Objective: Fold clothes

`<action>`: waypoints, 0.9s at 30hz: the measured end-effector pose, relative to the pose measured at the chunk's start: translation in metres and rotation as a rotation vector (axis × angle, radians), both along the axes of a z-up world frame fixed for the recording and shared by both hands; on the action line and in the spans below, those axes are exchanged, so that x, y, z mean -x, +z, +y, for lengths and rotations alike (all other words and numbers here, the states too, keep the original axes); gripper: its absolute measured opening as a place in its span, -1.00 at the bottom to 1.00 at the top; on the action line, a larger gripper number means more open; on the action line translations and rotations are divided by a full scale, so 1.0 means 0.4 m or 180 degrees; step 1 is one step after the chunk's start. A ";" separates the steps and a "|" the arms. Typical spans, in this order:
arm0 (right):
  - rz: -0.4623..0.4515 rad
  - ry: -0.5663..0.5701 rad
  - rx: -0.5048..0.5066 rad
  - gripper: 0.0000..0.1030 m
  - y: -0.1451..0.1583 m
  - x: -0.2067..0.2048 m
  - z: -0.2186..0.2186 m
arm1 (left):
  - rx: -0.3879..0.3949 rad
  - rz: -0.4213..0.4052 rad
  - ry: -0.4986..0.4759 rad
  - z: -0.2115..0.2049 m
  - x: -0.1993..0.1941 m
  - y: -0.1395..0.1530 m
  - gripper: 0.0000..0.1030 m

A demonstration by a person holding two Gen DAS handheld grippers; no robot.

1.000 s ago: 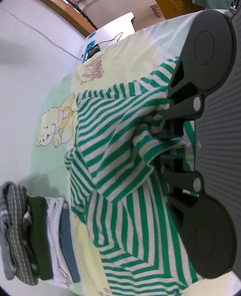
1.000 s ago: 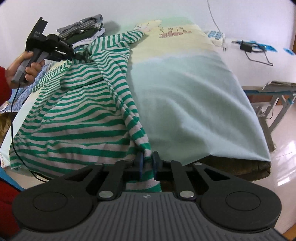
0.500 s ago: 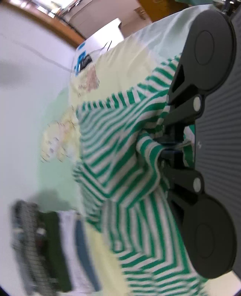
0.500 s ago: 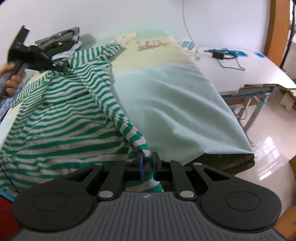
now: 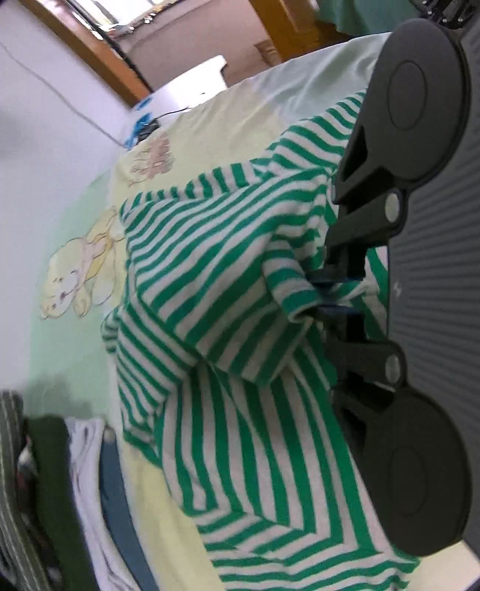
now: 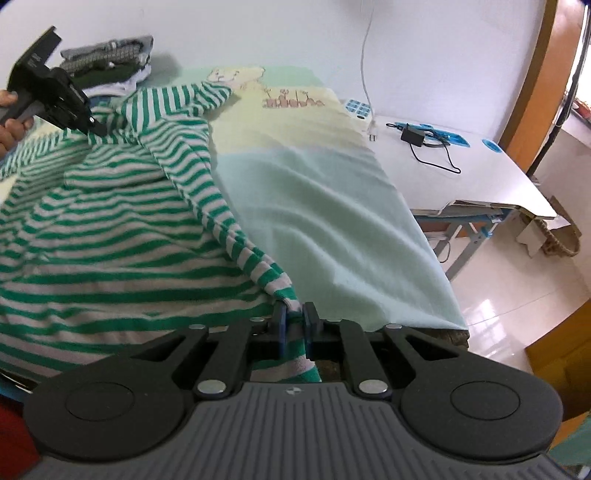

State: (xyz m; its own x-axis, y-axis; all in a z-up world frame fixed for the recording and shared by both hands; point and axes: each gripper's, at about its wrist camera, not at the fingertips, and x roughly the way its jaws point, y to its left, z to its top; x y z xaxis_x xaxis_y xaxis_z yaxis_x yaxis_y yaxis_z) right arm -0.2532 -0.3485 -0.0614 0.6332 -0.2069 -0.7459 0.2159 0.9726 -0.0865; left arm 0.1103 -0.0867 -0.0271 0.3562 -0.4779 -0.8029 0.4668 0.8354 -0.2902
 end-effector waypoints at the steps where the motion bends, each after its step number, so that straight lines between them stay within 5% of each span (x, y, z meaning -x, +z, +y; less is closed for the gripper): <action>1: 0.0015 -0.0003 0.0032 -0.82 0.000 0.000 0.002 | 0.0025 0.0045 0.0034 0.010 -0.004 -0.010 -0.90; 4: -0.0002 0.0040 0.0133 -0.82 0.016 0.002 0.016 | 0.0107 0.0119 0.0111 0.029 -0.020 -0.021 -1.00; 11: -0.0048 0.0322 0.0448 -0.83 0.069 0.009 0.073 | 0.0350 -0.0173 0.0032 0.032 -0.025 0.098 -1.00; 16: -0.0093 0.0557 0.0320 -0.82 0.086 0.022 0.117 | 0.0482 -0.0246 0.0114 0.051 -0.045 0.146 -1.00; 22: 0.0147 0.0725 0.0380 -0.83 0.029 0.025 0.168 | 0.0308 0.0138 0.0001 0.048 -0.037 0.058 -1.00; 23: 0.0198 0.0725 0.0381 -0.83 0.017 0.027 0.171 | 0.0238 0.0110 -0.0049 0.041 -0.019 0.041 -0.96; 26: 0.0301 0.0679 0.0372 -0.82 -0.010 0.031 0.176 | 0.0069 0.0012 -0.0086 0.014 0.013 -0.003 -0.06; 27: 0.0313 0.0654 0.0343 -0.82 -0.015 0.031 0.177 | 0.0067 -0.0003 -0.0062 0.008 0.017 -0.015 0.04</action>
State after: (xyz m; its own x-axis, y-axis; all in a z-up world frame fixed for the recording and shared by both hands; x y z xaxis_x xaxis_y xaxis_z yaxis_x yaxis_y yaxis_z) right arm -0.2654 -0.2778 -0.0675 0.5955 -0.1630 -0.7867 0.0000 0.9792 -0.2028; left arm 0.1033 -0.0834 -0.0331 0.3473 -0.5015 -0.7924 0.4831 0.8199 -0.3072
